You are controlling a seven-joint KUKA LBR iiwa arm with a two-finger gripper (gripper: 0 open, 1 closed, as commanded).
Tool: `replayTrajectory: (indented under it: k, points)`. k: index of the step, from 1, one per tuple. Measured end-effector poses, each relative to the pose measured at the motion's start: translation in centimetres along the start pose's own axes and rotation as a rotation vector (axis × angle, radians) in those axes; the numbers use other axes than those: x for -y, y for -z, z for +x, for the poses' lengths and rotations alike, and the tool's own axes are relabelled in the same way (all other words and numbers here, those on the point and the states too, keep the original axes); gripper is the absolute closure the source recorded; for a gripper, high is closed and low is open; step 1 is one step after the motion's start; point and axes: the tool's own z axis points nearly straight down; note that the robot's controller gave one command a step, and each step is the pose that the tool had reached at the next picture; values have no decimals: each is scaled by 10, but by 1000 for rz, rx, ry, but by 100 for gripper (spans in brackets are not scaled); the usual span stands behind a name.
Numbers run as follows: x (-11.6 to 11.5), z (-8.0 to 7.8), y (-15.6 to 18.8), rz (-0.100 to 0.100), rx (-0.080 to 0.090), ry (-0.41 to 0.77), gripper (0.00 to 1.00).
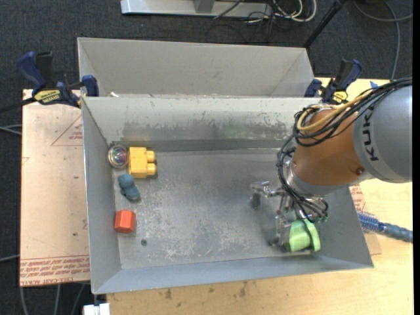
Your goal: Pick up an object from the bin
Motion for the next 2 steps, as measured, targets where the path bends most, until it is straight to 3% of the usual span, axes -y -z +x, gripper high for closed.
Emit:
replayTrajectory:
  k: [1, 2]
  points:
    - [20, 20, 1, -14, -1, 182, 0]
    - [56, 46, 60, 4, 3, 102, 0]
